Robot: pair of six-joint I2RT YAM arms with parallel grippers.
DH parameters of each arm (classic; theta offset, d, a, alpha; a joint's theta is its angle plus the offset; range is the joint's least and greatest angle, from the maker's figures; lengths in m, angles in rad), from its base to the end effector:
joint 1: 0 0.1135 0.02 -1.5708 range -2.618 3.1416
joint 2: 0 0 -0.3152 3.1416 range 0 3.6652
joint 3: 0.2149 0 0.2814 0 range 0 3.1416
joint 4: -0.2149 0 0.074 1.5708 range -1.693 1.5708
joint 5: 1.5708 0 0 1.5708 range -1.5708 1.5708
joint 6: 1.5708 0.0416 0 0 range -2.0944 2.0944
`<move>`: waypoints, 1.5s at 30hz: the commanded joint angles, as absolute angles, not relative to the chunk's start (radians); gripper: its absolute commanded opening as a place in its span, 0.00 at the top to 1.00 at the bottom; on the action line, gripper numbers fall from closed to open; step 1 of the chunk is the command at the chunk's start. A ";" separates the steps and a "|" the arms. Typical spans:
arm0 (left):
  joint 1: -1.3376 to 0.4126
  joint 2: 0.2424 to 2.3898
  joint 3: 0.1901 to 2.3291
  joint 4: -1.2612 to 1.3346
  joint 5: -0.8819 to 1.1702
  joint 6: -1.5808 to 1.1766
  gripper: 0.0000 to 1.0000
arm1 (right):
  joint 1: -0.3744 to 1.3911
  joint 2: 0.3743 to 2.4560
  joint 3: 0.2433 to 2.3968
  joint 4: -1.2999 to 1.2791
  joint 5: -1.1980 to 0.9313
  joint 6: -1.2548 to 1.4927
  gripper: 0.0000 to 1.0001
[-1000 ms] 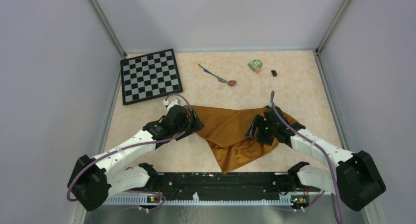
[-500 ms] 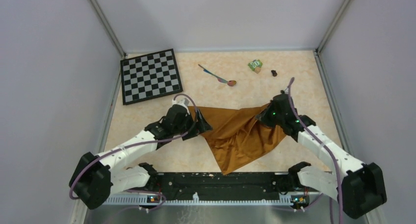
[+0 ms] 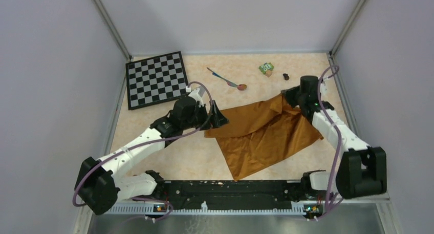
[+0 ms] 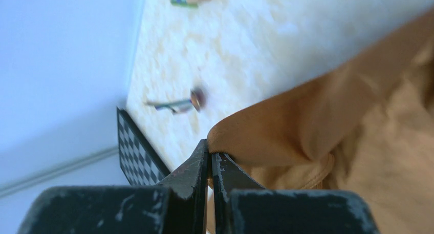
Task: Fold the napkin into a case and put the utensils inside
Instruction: Flatten out the crumpled napkin at the center of the board, then move the utensils to the center of the board.
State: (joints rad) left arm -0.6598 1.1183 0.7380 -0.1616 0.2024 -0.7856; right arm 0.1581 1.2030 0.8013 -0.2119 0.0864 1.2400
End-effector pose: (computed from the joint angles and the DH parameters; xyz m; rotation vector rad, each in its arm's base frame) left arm 0.1988 -0.1648 0.2915 -0.0127 2.2926 -1.0300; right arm 0.2747 0.0402 0.2889 1.2115 1.9179 0.6821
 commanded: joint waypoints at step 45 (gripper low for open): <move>-0.595 1.064 0.825 -0.364 0.030 -0.664 0.01 | 0.531 2.215 1.789 -0.400 0.168 0.484 0.31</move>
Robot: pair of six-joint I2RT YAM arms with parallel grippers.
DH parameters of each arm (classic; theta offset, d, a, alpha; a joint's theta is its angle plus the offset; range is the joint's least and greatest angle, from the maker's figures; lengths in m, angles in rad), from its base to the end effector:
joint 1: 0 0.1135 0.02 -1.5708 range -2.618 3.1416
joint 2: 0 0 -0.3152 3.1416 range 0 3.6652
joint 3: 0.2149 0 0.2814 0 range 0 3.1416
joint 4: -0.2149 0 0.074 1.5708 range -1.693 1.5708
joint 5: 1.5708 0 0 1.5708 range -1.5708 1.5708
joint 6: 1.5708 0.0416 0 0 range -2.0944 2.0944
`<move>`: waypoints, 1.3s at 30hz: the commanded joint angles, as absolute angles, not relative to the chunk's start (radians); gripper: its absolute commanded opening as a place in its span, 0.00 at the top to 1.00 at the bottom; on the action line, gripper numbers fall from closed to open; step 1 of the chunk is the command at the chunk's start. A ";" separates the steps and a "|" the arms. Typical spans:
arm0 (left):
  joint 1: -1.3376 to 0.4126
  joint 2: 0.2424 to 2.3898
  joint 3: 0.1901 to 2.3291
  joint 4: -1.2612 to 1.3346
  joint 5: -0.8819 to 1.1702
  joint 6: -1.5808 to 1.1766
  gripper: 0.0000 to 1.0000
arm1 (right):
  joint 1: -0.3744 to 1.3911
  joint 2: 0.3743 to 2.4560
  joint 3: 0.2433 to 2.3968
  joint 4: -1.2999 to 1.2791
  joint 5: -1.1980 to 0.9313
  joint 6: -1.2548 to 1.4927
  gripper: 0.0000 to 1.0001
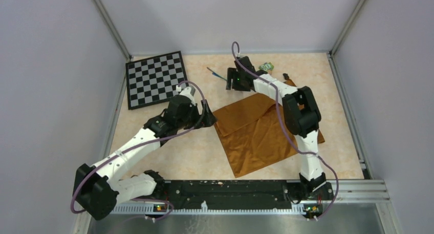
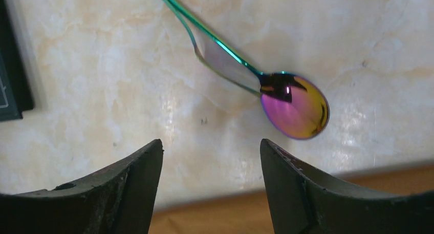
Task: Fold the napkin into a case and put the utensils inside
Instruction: Move the utensils to the center of the board.
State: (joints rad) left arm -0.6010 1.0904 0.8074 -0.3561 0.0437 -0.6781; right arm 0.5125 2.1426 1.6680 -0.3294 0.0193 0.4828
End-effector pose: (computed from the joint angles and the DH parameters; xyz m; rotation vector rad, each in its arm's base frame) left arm 0.2034 -0.1416 0.3049 -0.0638 2.3145 -0.7353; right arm 0.4734 0.2654 0.2231 -0.0265 2.4219 0.4458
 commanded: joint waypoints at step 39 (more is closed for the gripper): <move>-0.580 1.084 0.821 -0.384 0.033 -0.637 0.01 | 0.528 2.500 2.288 -0.498 0.259 0.166 0.36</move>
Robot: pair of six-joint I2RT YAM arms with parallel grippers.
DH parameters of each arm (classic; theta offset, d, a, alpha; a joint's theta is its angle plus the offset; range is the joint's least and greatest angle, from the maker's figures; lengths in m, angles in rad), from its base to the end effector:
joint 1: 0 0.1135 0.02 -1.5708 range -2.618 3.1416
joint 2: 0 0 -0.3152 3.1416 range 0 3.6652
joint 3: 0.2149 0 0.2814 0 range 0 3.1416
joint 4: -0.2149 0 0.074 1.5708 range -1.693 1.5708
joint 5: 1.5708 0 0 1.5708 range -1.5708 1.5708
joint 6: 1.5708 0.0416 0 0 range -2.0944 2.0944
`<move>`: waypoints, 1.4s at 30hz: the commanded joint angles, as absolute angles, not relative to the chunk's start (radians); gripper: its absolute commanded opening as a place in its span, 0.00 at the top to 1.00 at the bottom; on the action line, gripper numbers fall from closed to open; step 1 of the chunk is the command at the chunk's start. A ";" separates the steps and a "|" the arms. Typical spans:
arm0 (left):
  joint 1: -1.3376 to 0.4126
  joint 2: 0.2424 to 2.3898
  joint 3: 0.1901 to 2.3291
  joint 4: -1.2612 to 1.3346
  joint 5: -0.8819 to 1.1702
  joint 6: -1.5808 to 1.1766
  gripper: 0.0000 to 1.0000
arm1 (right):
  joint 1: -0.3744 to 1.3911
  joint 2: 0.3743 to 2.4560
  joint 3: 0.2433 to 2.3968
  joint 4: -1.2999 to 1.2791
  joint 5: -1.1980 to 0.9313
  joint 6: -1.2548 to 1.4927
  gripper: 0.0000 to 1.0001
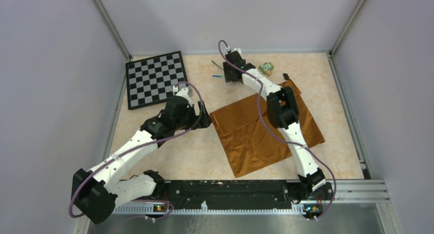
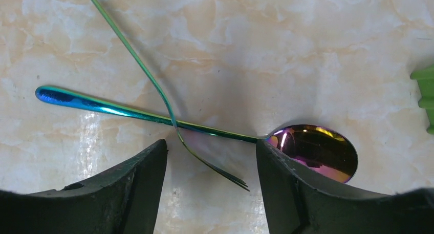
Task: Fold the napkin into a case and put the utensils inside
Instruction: Move the utensils to the center of the board, then move the crumpled napkin to the center of the board.
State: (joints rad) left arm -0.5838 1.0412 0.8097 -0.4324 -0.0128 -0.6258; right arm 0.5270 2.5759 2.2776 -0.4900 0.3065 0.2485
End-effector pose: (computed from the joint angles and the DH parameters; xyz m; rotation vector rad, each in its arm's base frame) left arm 0.1948 -0.1281 0.3096 -0.0558 2.3127 -0.6288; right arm 0.5652 0.3144 0.1784 -0.1748 2.3068 0.0300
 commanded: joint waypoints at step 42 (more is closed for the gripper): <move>-0.628 1.634 0.763 0.241 0.231 -0.939 0.38 | -0.269 1.875 1.153 0.018 -0.367 0.556 0.42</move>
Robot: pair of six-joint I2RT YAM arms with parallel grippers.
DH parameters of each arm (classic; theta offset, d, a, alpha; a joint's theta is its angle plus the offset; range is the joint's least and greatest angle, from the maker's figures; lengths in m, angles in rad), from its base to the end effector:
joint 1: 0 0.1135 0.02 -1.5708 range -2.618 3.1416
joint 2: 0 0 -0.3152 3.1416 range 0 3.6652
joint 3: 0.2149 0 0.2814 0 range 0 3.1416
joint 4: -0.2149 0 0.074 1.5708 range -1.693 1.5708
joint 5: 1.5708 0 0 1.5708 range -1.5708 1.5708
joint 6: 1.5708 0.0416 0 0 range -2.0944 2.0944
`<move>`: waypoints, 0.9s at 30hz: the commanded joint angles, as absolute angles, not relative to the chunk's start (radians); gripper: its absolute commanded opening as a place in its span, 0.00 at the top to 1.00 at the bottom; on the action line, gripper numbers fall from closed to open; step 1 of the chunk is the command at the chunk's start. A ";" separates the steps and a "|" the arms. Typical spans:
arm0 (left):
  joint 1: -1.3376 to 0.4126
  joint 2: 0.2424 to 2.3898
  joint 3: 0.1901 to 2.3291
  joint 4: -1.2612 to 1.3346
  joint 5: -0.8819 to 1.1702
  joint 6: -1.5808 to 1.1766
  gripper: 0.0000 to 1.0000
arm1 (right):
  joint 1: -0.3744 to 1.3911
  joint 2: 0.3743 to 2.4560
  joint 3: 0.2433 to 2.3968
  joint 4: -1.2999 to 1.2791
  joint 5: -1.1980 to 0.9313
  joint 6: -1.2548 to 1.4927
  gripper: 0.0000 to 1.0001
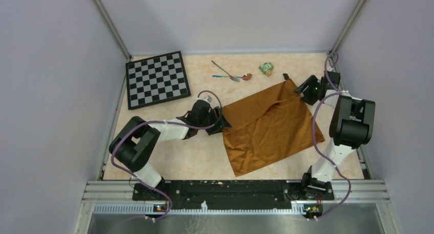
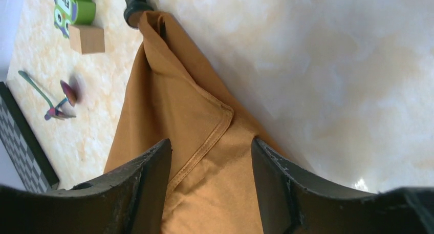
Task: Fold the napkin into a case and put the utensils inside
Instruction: Move the crumpled napkin to the center of the board.
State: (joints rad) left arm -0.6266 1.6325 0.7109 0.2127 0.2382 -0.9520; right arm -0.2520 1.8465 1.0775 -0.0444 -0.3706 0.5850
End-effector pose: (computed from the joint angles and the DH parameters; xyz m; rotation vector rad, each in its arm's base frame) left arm 0.2699 -0.2075 0.1709 -0.2693 2.4903 -1.0271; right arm 0.4130 -0.0908 0.1868 0.8079 2.2549 0.5991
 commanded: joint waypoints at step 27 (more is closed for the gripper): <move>-0.672 1.504 0.755 0.083 0.314 -0.840 0.14 | -0.268 1.925 1.163 -0.032 -0.305 0.564 0.46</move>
State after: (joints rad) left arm -0.6487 1.6058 0.7456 0.1268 0.2844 -0.8886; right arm -0.2642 1.9751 1.2648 -0.0135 -0.3481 0.5430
